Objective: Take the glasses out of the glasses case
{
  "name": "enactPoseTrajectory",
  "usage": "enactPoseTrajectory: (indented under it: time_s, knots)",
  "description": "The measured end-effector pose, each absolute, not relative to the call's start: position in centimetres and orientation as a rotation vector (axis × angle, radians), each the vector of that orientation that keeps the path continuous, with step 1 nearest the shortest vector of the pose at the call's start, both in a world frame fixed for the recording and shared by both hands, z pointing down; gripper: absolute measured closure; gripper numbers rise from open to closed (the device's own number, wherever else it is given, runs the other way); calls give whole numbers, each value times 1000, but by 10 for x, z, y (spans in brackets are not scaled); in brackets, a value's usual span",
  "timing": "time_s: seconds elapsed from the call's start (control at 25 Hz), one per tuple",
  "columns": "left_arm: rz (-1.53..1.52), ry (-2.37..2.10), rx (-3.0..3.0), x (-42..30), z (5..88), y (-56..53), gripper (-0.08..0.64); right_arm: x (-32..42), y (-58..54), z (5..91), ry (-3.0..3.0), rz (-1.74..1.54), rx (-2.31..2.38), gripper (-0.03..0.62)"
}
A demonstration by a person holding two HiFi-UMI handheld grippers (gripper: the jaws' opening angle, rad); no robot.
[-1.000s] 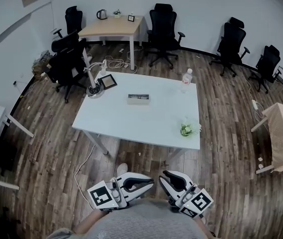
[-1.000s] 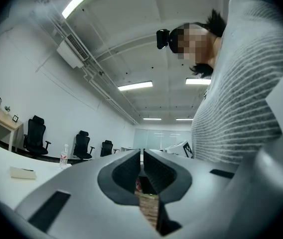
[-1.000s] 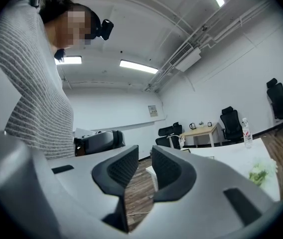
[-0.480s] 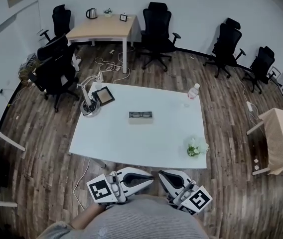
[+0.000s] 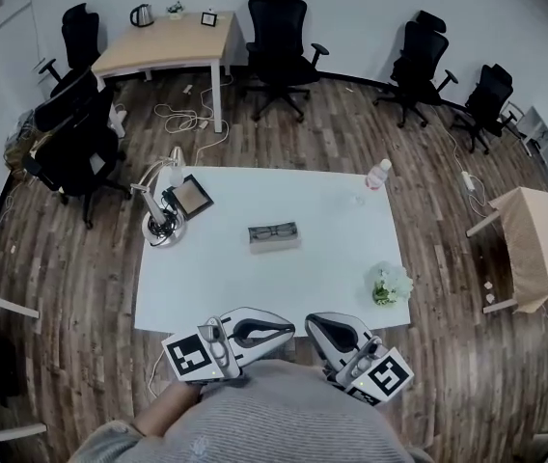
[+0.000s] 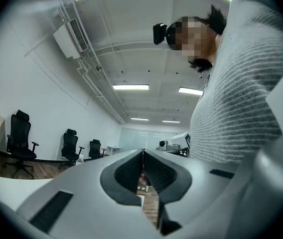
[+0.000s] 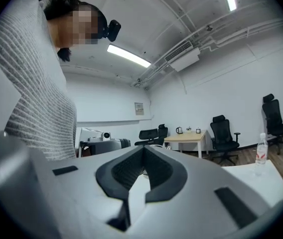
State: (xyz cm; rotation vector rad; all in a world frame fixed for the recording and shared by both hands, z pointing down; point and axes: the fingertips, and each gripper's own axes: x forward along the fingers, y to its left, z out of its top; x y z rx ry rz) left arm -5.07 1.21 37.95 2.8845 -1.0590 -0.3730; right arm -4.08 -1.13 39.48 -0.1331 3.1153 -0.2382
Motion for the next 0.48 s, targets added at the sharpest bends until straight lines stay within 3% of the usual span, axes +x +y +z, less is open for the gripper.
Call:
enactPoseTrajectory:
  time_s: [0.48]
  knots:
    - [-378,-989,2894,-89,389,-22,548,-63,-37,404,3097,-283,-257,578]
